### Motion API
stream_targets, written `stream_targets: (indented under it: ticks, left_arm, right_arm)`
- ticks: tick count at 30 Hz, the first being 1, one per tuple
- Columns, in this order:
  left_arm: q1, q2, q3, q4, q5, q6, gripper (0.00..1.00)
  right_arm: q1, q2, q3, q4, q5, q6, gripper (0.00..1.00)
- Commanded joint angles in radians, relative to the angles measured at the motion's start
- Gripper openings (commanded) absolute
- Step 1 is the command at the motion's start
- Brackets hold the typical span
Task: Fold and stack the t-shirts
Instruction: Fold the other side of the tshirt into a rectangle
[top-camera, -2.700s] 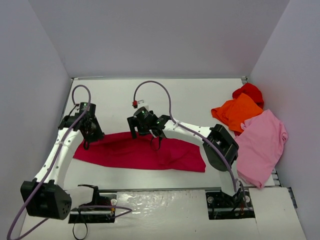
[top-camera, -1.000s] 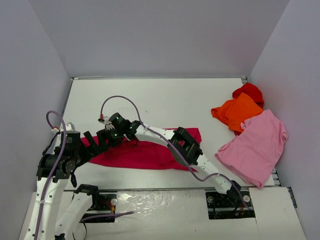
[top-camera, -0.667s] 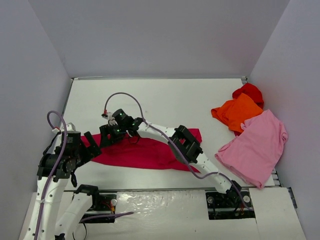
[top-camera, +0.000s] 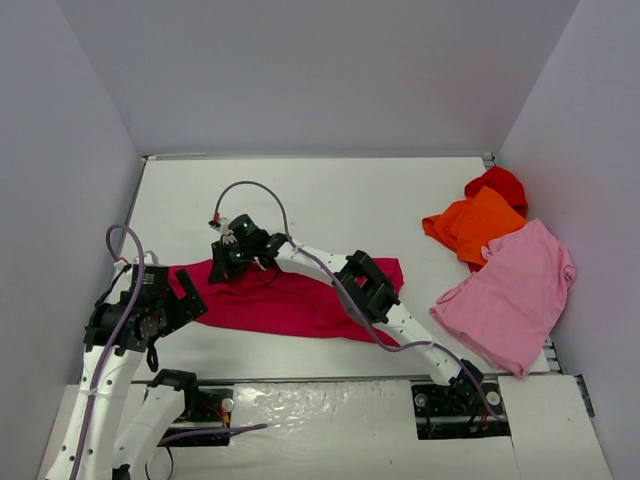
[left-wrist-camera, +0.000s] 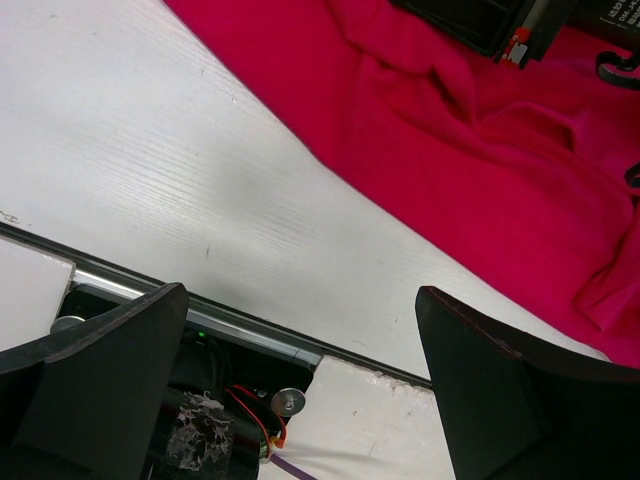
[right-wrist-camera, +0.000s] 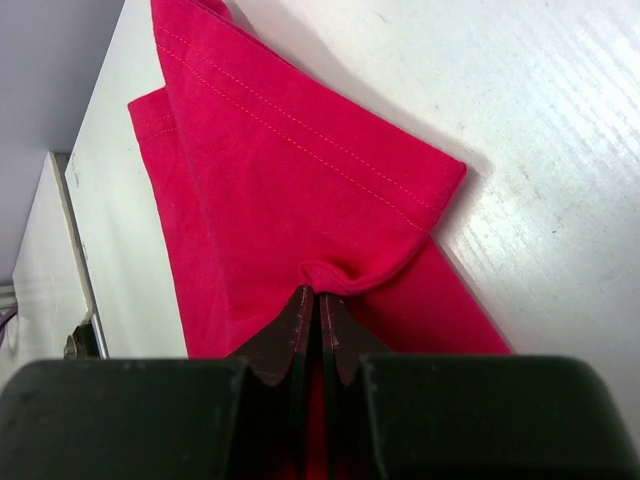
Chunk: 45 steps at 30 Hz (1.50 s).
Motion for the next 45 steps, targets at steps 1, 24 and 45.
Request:
stream_targets:
  ticks: [1,24,45]
  left_arm:
    - [-0.004,0.009,0.018,0.031,0.002,0.01,0.97]
    - [-0.003,-0.012,-0.009,0.053,0.007,0.006,0.97]
    - [-0.003,-0.027,-0.01,0.05,-0.013,-0.005,0.97]
  right_arm:
    - [-0.039,-0.081,0.004,0.045,0.048,-0.068,0.0]
    - [-0.017,-0.058,0.138,0.321,0.016,-0.171,0.04]
    - [0.144,-0.262,-0.13,0.179,0.032,-0.26,0.71]
